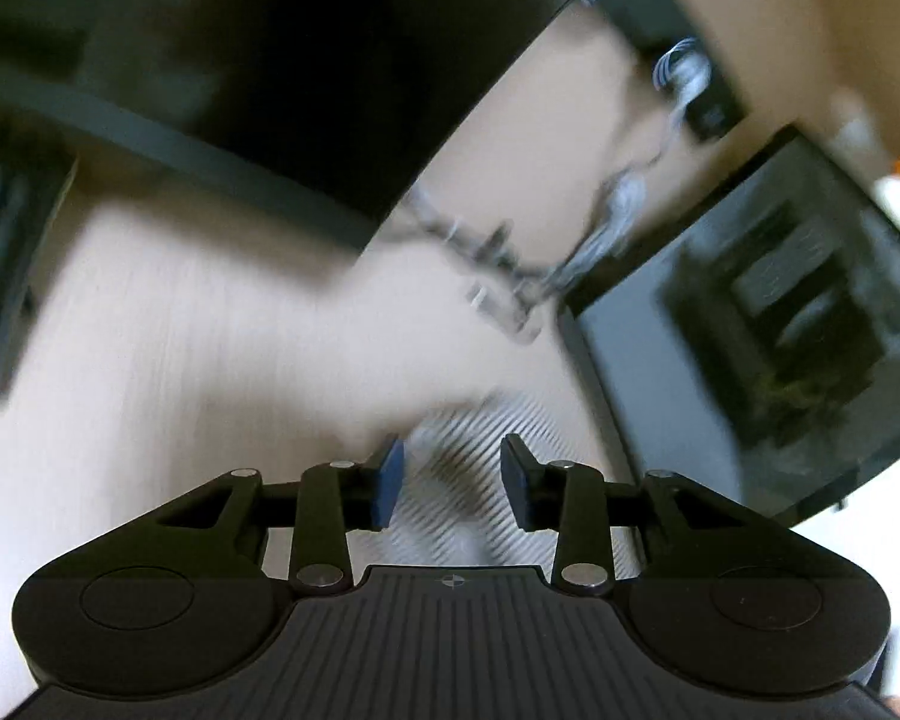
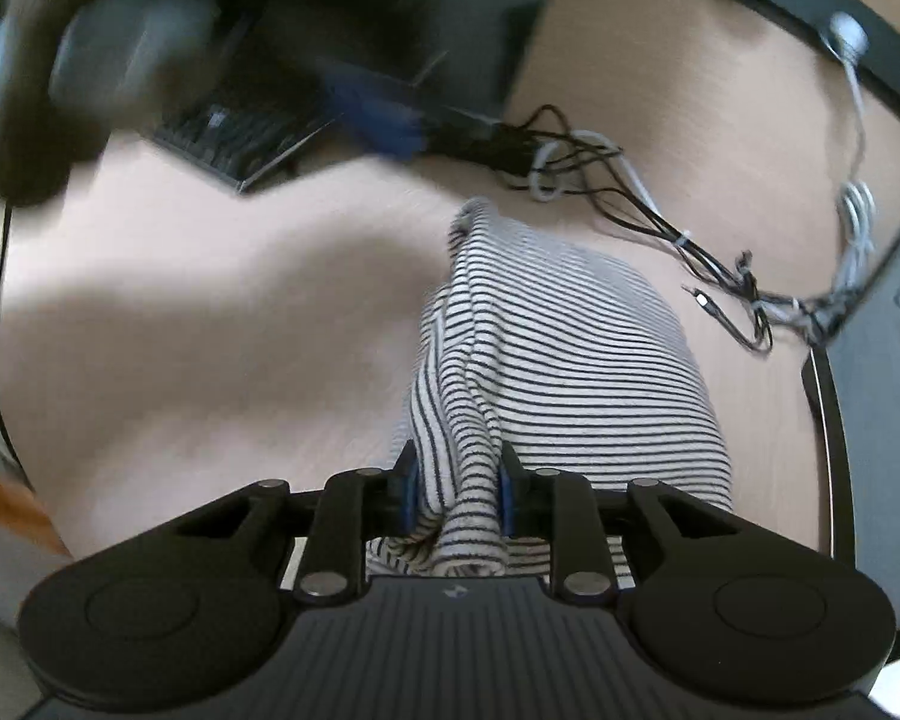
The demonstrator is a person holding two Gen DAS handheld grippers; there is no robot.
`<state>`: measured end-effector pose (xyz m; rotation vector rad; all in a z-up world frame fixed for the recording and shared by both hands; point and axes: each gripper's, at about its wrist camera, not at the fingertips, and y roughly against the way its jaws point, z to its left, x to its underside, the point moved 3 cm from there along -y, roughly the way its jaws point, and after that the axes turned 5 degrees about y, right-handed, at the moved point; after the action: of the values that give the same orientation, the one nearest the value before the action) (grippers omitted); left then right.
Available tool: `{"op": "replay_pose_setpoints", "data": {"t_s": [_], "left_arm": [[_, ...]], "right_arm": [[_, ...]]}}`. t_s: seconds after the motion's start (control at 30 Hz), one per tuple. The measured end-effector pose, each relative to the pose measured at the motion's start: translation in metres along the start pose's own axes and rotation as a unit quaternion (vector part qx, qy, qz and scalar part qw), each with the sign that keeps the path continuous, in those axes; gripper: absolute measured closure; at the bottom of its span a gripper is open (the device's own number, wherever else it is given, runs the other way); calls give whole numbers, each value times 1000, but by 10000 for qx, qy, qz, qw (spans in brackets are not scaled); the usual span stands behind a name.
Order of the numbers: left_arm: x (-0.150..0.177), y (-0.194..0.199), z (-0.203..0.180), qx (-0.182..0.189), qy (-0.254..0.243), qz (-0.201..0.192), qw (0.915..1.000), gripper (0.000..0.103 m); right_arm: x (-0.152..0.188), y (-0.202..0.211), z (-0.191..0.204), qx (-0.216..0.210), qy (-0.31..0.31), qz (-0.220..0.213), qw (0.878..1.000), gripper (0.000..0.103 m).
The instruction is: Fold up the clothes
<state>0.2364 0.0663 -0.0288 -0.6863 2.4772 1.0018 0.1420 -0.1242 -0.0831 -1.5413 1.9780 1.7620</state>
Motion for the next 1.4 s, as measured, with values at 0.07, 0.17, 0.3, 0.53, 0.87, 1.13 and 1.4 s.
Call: {"op": "replay_pose_setpoints", "data": {"t_s": [0.07,0.17,0.3,0.53,0.87,1.13,1.4], "left_arm": [[-2,3,-18,285,-170,-13,9994,60],[19,-25,-33,637,-187,546,9963,59],[49,-69,-15,177,-161,1166,9929,76],[49,-74,-2,195,-102,1144,9932,93],[51,-68,-5,69,-418,1189,9920,93],[55,-65,-7,56,-652,1174,9909,93],[60,-64,-5,90,-693,1189,9904,93]], "right_arm": [[0,-4,16,198,398,16,9990,72],[-2,-9,24,238,605,21,9979,63],[-7,5,7,-365,-60,-86,9993,51],[-6,44,-58,-367,-1280,-517,9897,61],[20,24,-41,-302,-1535,-50,9877,71],[-8,32,-89,-314,-2093,-419,9764,75],[-63,-39,-107,-1070,-1845,-61,9770,75]]}}
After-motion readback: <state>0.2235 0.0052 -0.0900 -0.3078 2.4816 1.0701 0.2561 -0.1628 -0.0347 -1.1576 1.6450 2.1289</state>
